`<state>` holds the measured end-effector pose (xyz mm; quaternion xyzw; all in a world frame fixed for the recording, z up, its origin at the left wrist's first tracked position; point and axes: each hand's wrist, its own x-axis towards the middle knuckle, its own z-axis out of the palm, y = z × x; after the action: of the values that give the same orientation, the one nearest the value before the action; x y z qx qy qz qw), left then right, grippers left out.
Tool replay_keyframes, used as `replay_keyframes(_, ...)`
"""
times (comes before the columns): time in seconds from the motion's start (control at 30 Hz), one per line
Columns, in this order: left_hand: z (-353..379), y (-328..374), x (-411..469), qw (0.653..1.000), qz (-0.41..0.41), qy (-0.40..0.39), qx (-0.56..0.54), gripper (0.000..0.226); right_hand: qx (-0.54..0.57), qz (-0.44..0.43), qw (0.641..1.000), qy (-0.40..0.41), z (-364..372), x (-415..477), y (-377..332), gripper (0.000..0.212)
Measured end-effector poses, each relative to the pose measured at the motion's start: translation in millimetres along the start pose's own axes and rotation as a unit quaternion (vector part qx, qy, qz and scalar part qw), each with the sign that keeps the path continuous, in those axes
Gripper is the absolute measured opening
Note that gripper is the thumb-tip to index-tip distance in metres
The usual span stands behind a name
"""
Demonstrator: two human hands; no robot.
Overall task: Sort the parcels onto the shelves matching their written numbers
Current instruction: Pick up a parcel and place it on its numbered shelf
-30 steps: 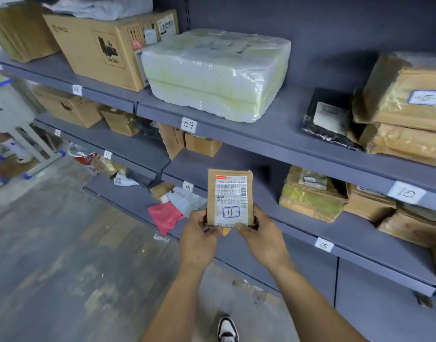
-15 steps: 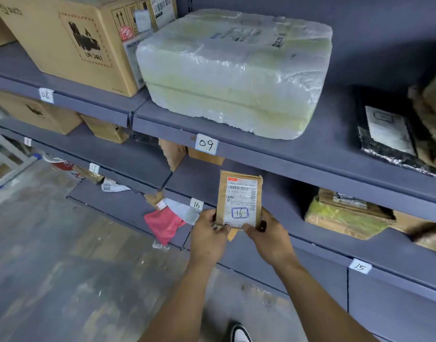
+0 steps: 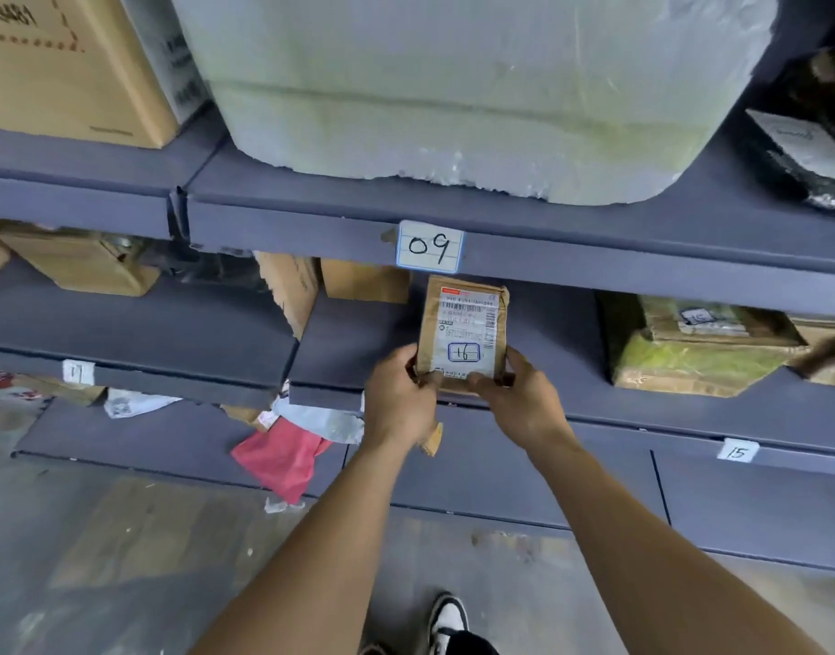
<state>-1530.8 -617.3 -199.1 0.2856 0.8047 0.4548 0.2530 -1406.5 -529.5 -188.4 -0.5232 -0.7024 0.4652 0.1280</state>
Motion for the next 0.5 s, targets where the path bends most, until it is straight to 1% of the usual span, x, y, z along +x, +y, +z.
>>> replay_keyframes(0.1, 7.3, -10.2, 19.3, 1.0, 0.005, 0.016, -0.012, 0.025, 0.007, 0.0, 1.0, 0.016, 9.4, 16.6, 5.0, 0.035)
replay_keyframes(0.27, 15.7, -11.1, 48.9, 0.995, -0.003, 0.089, -0.045, 0.018, 0.041, -0.024, 0.998, 0.041, 14.4, 48.1, 7.2, 0.038)
replay_keyframes(0.4, 23.1, -10.9, 77.0, 0.989, -0.009, 0.125, -0.072, 0.016, 0.05, -0.05, 0.996, 0.047, 20.1, 81.2, 4.0, 0.039)
replay_keyframes(0.5, 27.6, -10.6, 95.1, 0.985, -0.013, 0.15, -0.084, 0.029, 0.055, -0.066, 0.994, 0.071, 27.6, 100.4, 3.0, 0.037)
